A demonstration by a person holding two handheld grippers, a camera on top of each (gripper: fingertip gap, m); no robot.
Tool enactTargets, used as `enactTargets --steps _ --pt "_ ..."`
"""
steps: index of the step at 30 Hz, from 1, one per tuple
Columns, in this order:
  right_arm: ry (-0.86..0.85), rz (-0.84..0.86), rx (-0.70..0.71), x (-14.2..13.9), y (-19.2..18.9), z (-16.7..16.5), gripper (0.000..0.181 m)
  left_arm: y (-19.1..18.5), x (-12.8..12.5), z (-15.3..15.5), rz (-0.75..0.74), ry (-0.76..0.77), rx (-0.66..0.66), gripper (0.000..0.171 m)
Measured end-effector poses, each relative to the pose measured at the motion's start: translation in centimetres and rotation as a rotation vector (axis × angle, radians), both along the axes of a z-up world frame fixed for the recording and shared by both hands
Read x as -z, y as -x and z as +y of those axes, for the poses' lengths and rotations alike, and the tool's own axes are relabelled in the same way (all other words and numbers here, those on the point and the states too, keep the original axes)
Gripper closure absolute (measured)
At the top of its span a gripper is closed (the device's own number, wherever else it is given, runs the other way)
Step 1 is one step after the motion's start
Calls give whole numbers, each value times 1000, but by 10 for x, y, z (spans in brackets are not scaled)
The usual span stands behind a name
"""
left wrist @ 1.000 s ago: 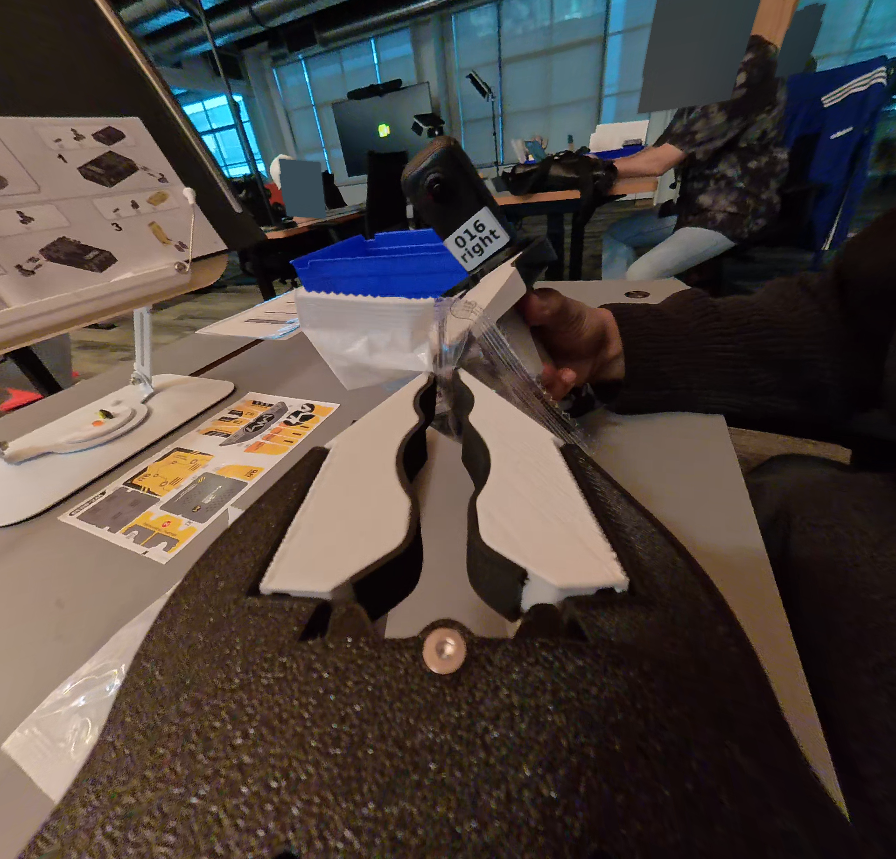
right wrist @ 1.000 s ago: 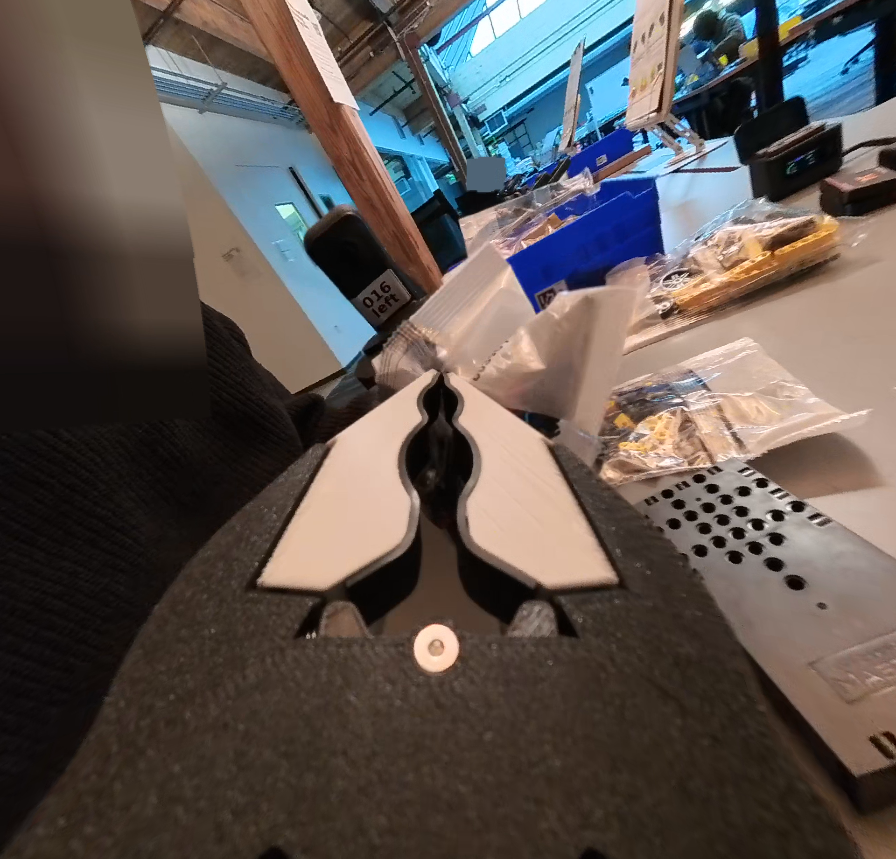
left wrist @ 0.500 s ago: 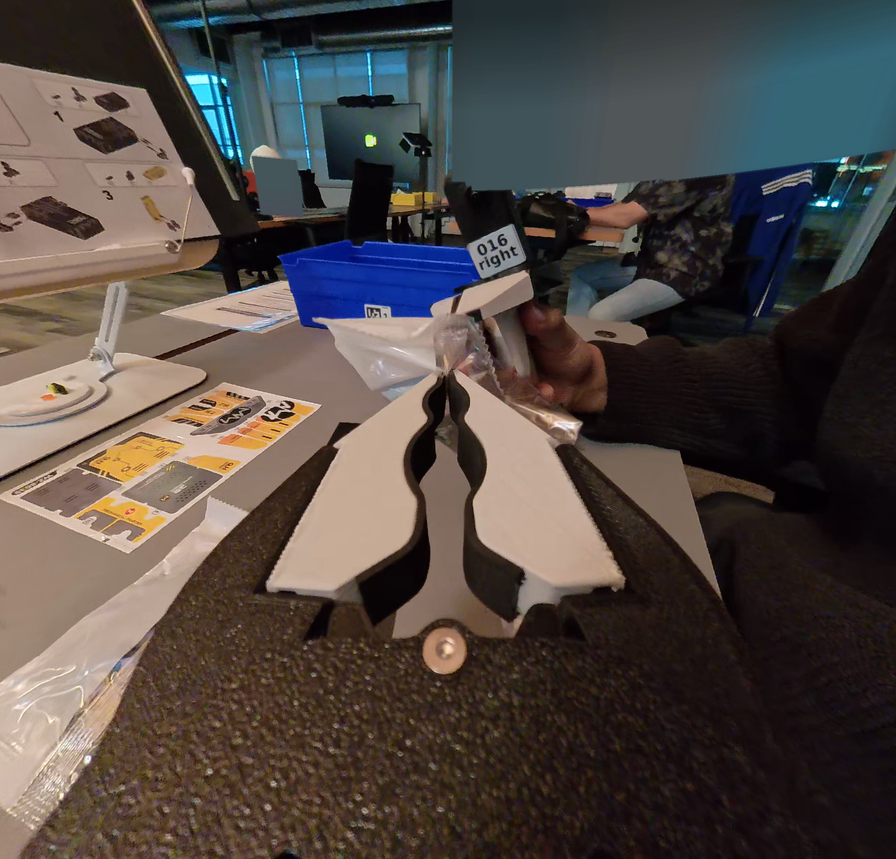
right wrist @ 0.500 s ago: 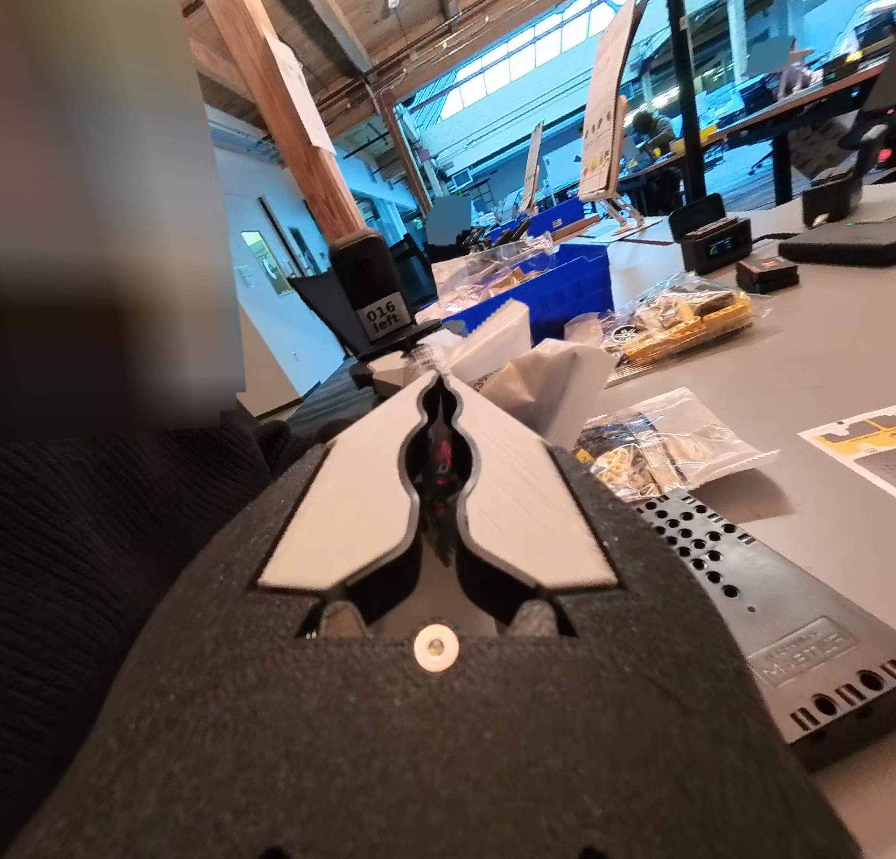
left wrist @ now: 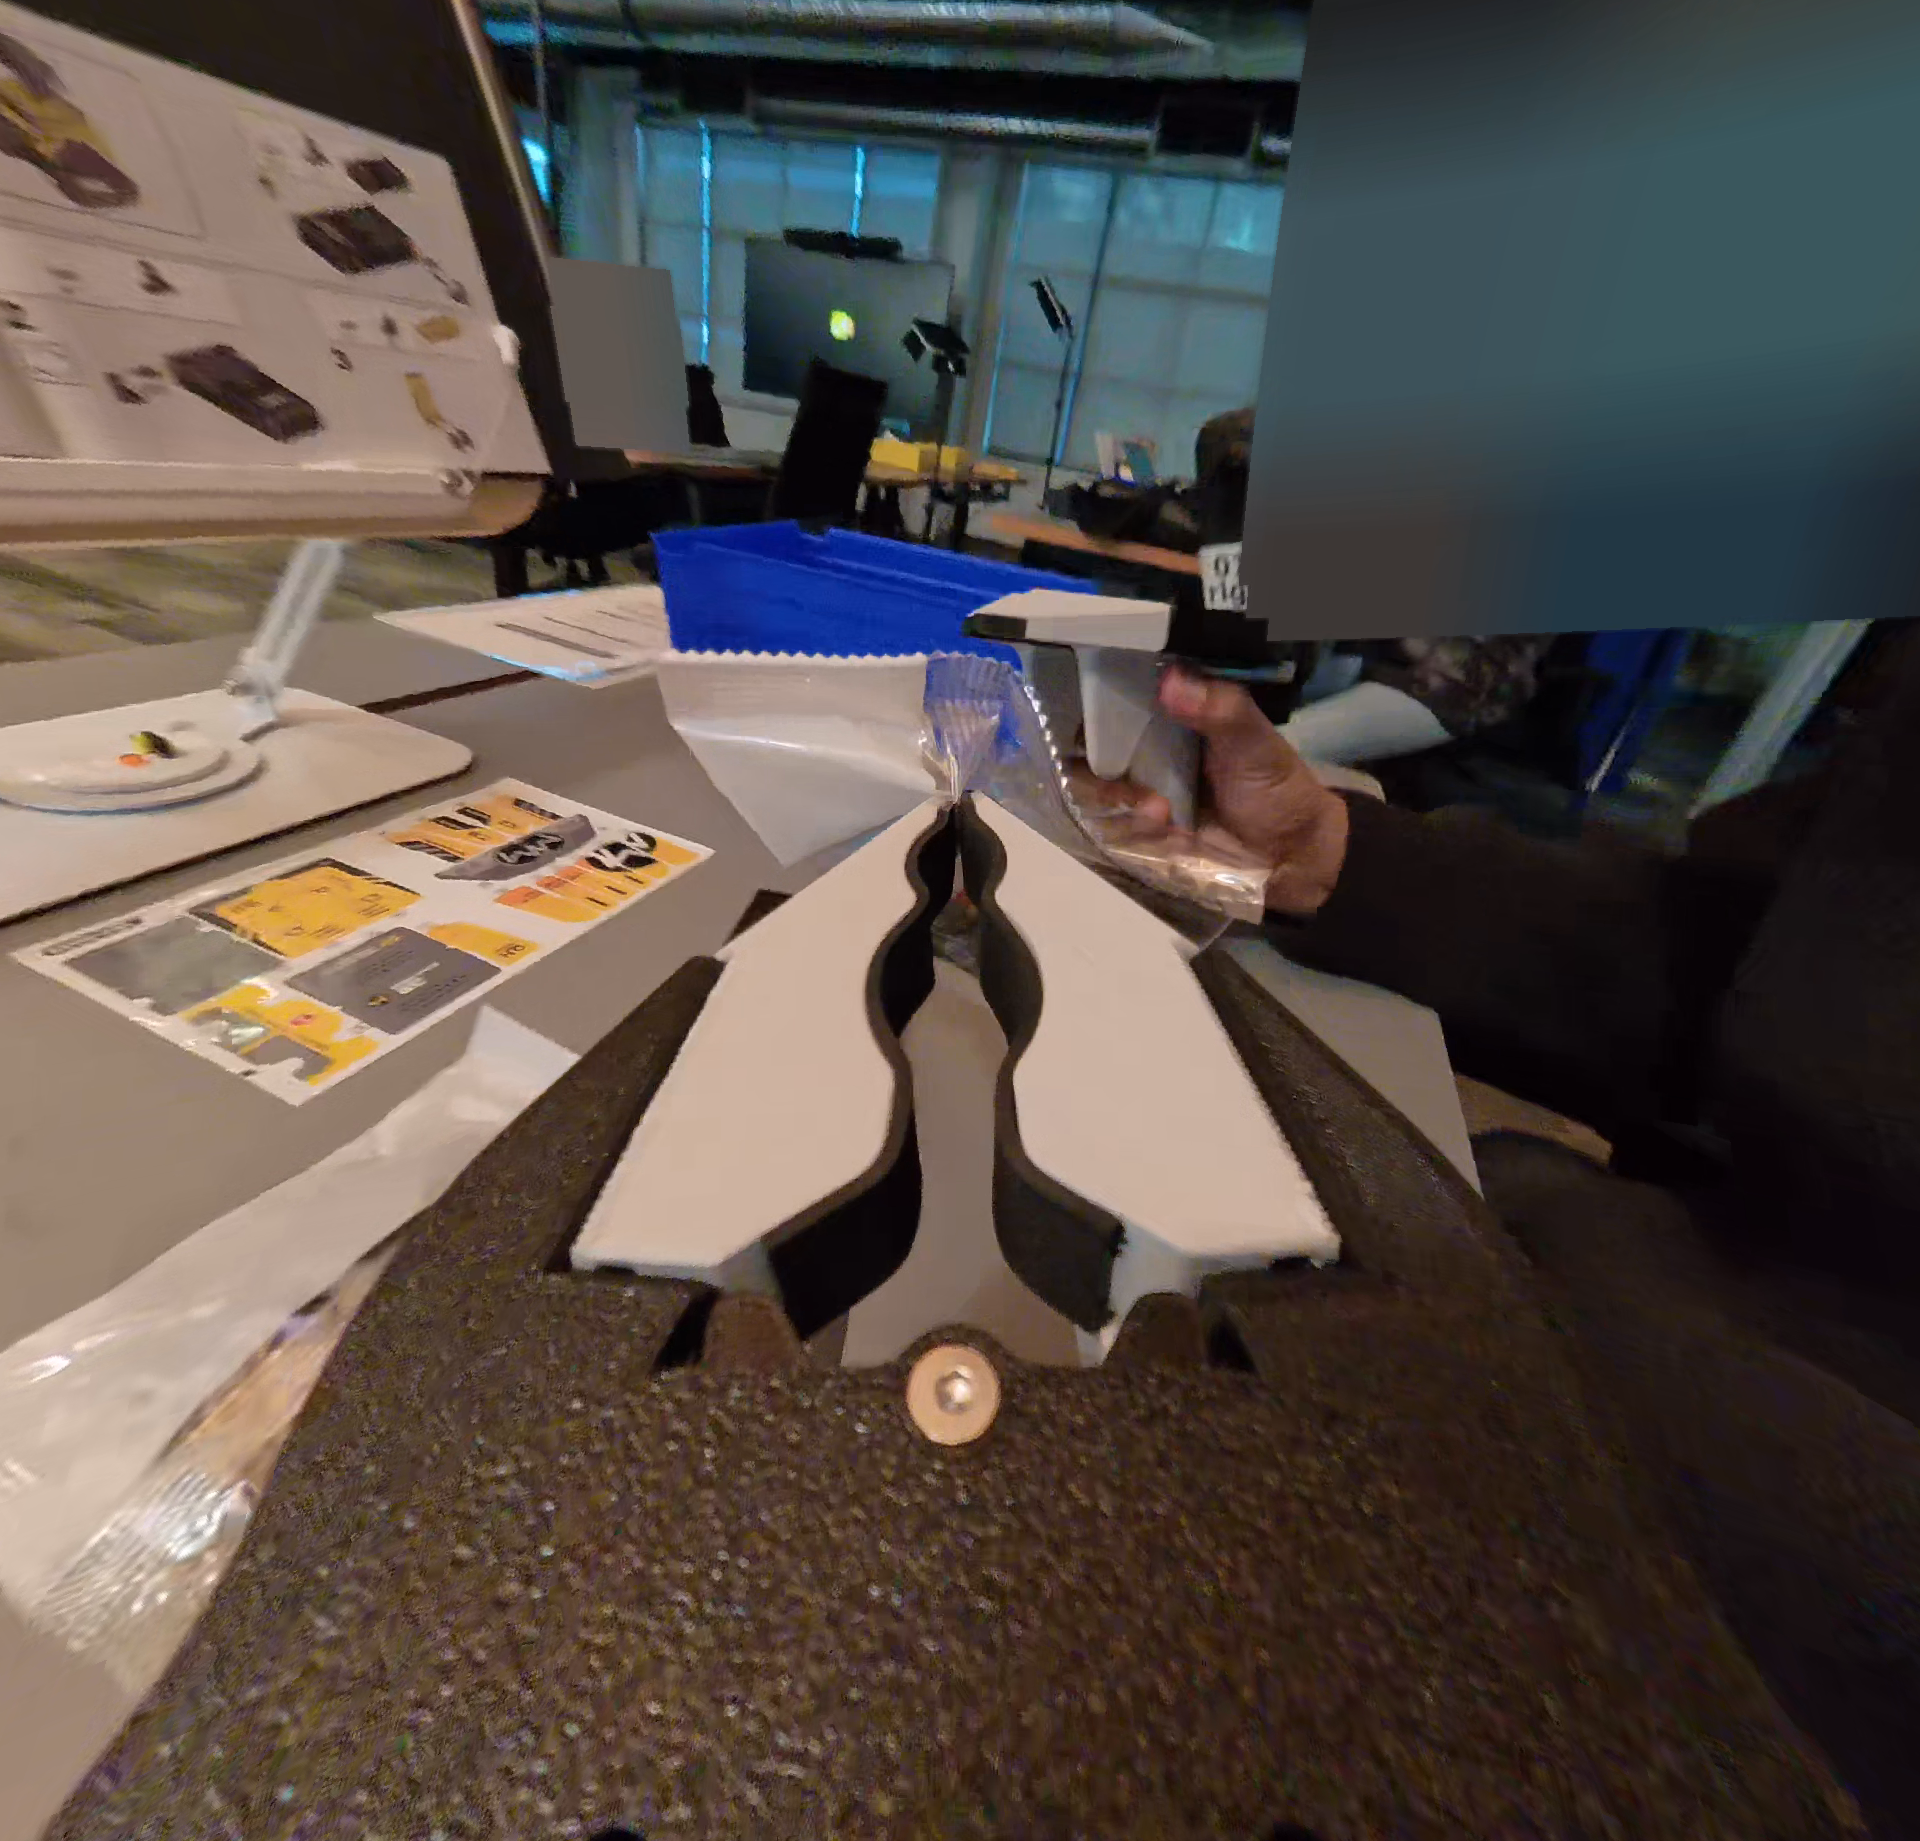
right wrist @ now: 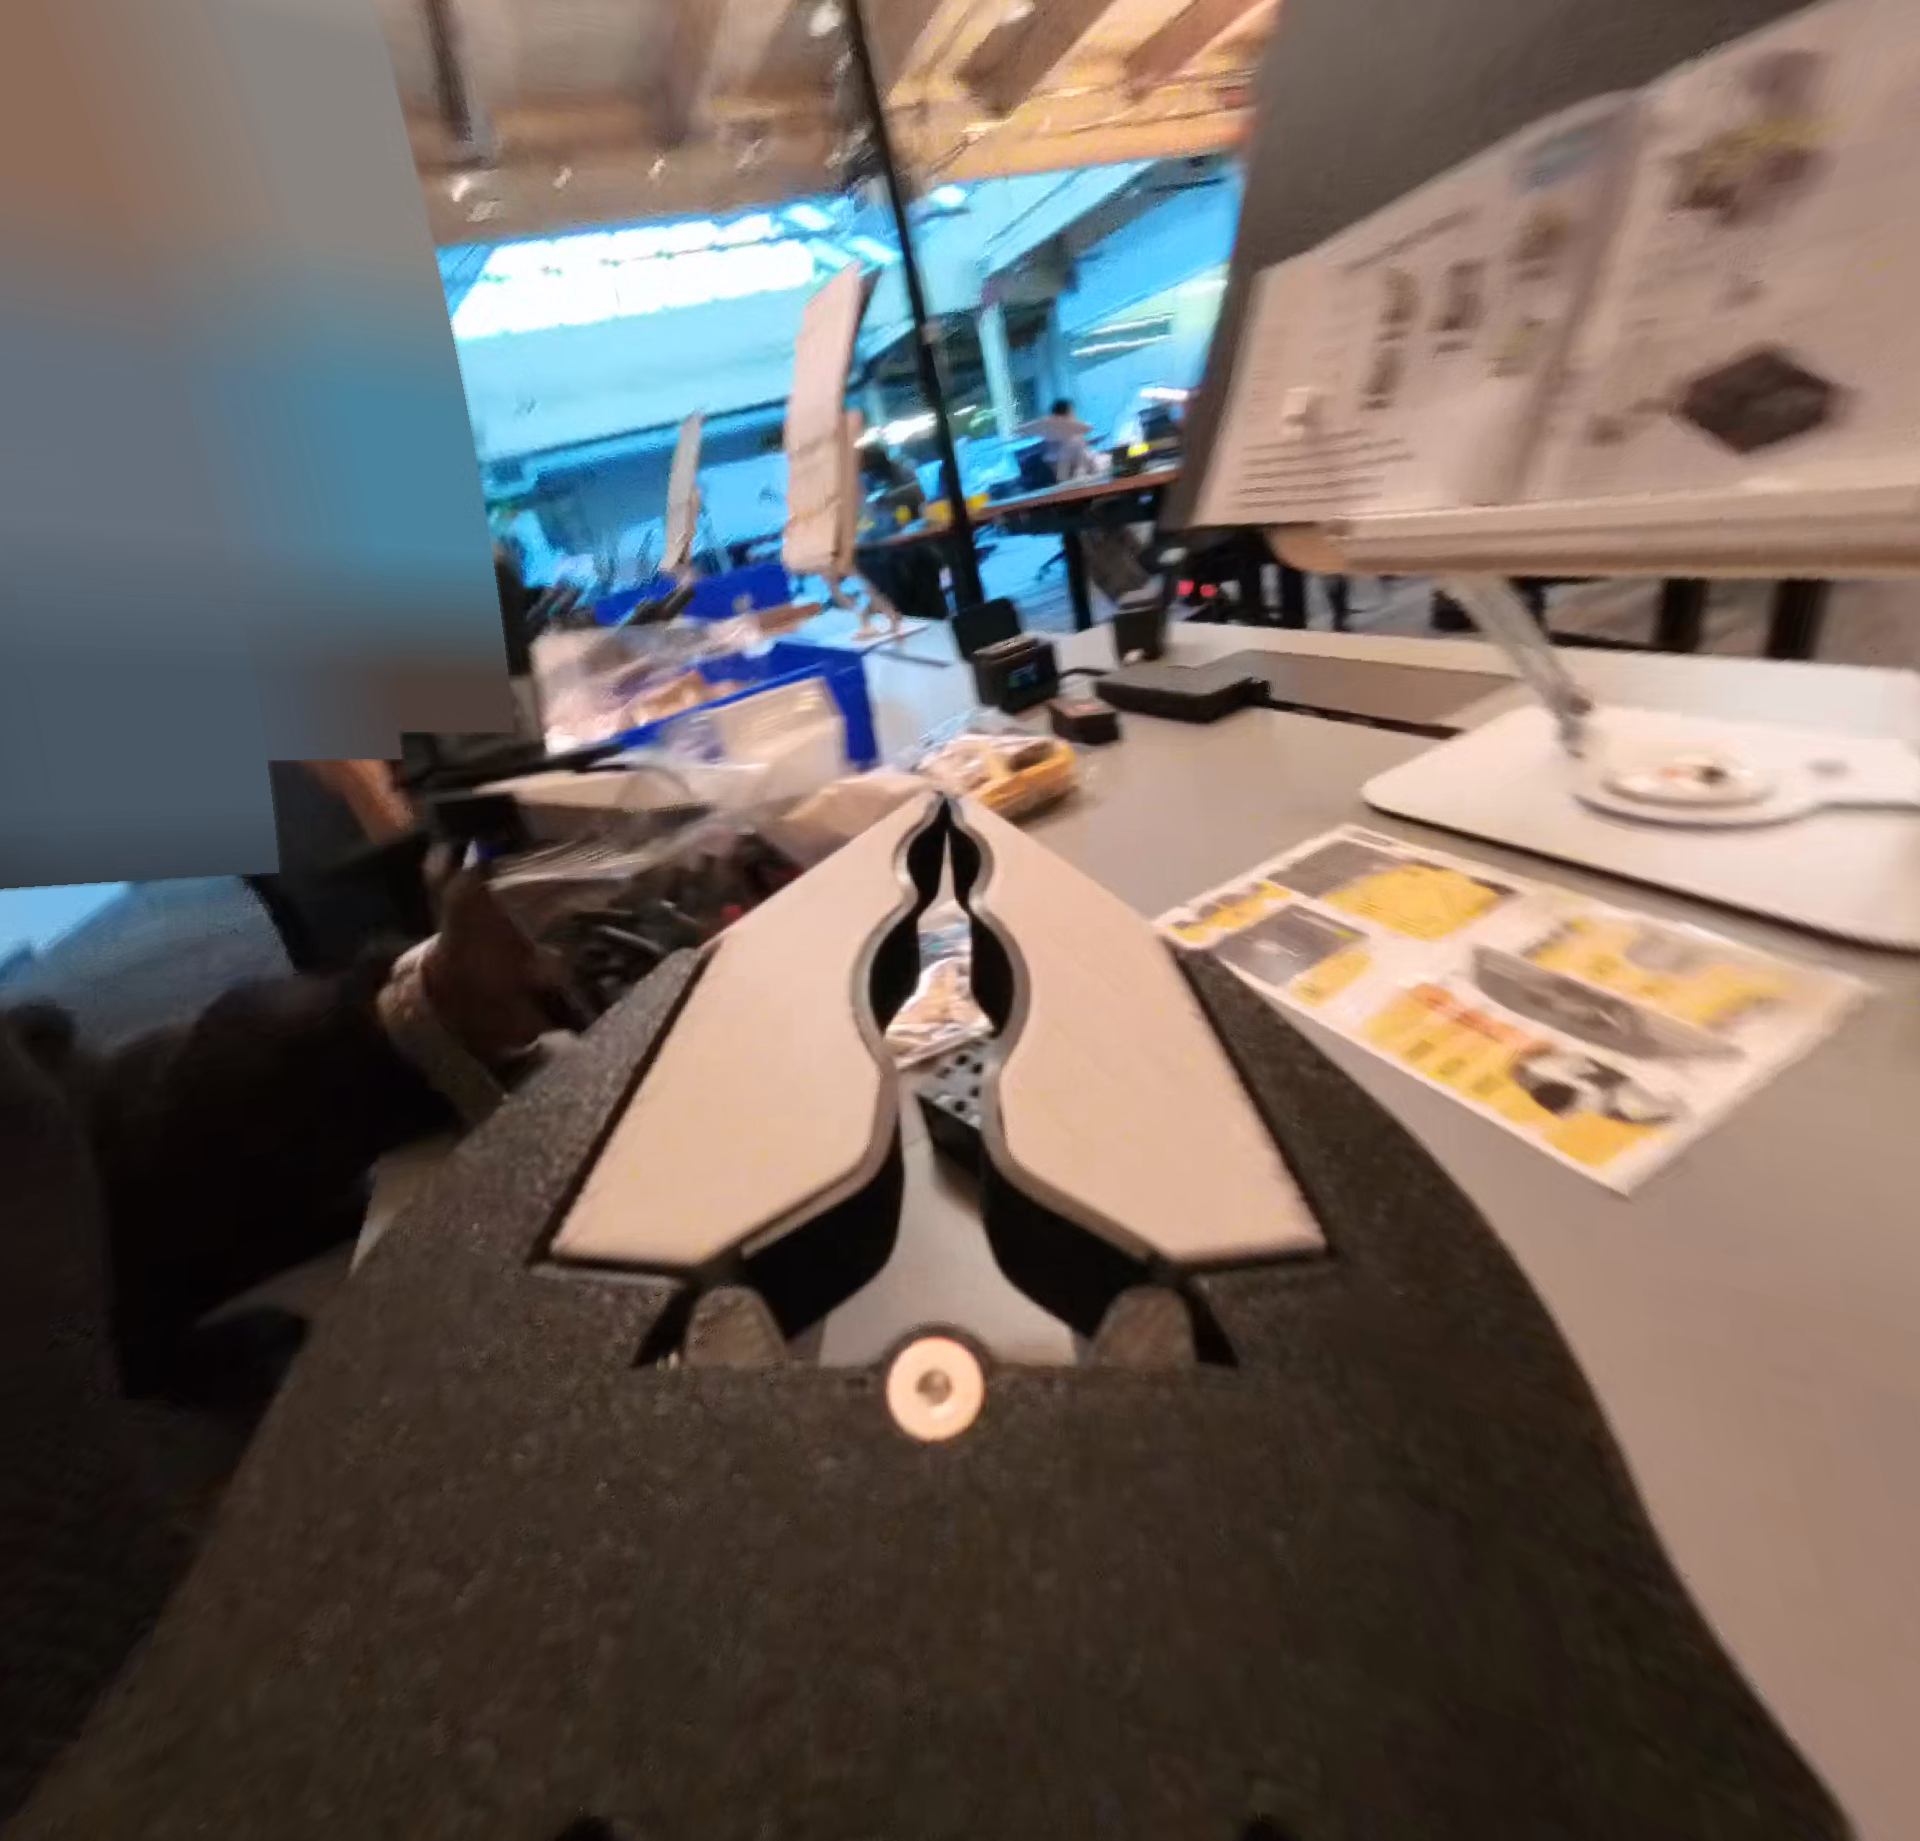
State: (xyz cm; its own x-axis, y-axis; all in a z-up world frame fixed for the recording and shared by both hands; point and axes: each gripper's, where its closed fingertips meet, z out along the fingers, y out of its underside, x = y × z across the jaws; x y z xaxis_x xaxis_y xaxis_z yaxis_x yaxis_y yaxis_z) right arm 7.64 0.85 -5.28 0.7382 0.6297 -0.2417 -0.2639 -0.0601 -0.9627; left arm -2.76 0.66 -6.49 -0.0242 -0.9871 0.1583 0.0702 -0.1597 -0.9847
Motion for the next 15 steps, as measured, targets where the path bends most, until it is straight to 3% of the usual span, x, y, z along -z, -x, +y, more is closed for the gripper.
enactTargets --steps 1,3,5,13,15 --pt "-21 -48 -41 1 19 -3 177 -3 4 -2 23 -8 4 171" --pt "7 -85 -153 8 50 -9 128 -6 12 -8 70 -34 24 171" --pt "110 -111 -261 27 71 -13 106 -8 17 -14 94 -53 47 171" --pt "114 -80 -395 32 86 -29 141 -11 15 -38 70 11 199 171" --pt "94 -106 -413 33 89 -33 162 -13 19 -39 91 14 207 171"
